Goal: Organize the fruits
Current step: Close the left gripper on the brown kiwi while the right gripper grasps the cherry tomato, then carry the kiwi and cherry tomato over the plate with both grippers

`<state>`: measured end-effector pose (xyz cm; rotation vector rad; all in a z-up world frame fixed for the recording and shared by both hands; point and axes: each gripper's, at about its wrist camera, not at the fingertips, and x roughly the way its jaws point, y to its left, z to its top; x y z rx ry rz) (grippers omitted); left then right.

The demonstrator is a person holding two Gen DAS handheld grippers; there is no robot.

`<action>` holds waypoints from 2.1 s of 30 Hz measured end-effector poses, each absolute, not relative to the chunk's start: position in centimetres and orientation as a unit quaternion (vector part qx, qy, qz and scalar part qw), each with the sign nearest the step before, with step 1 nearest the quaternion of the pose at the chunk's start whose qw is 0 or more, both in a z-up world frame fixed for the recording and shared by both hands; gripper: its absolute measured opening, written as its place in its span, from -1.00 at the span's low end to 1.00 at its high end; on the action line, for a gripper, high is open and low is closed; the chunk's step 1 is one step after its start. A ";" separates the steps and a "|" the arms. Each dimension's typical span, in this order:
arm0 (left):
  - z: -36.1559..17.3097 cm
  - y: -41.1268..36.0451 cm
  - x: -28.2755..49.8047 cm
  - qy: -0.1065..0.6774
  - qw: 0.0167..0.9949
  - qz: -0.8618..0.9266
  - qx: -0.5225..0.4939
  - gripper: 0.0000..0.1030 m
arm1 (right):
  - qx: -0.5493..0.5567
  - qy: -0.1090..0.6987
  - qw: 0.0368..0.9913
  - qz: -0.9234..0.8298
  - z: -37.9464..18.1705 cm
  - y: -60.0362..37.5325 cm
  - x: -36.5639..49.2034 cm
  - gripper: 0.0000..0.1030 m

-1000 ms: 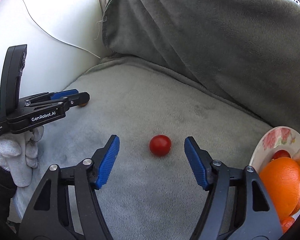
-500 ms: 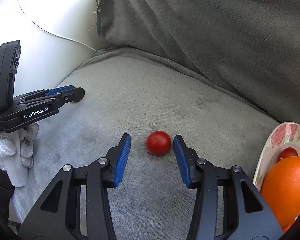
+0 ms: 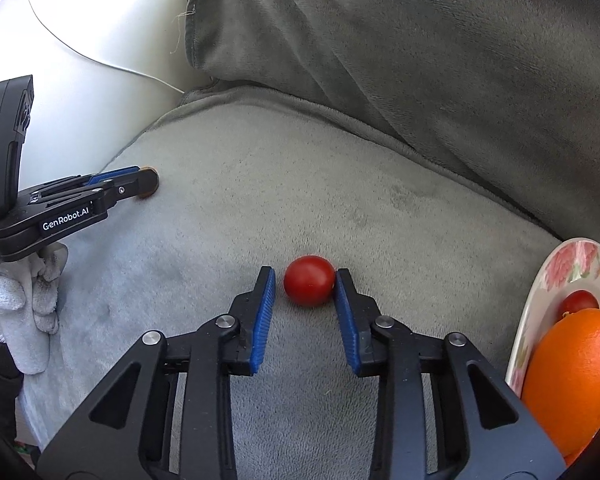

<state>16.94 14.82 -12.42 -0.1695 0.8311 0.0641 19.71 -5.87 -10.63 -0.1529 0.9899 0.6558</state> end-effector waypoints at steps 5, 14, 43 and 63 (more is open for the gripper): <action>-12.2 14.8 16.8 0.399 0.913 0.029 -0.082 -0.57 | -0.069 0.465 0.826 0.311 -10.6 -5.6 19.8 -0.49; -11.1 13.8 15.3 0.388 0.918 0.019 -0.080 -0.57 | -0.063 0.457 0.828 0.319 -9.9 -6.3 19.5 -0.49; -5.7 4.8 11.5 0.332 0.936 -0.094 -0.063 -0.57 | -0.016 0.406 0.861 0.306 -3.7 -15.1 14.5 -0.49; -3.8 -4.9 12.9 0.325 0.928 -0.180 -0.032 -0.57 | 0.019 0.391 0.891 0.230 -2.3 -25.6 14.5 -0.49</action>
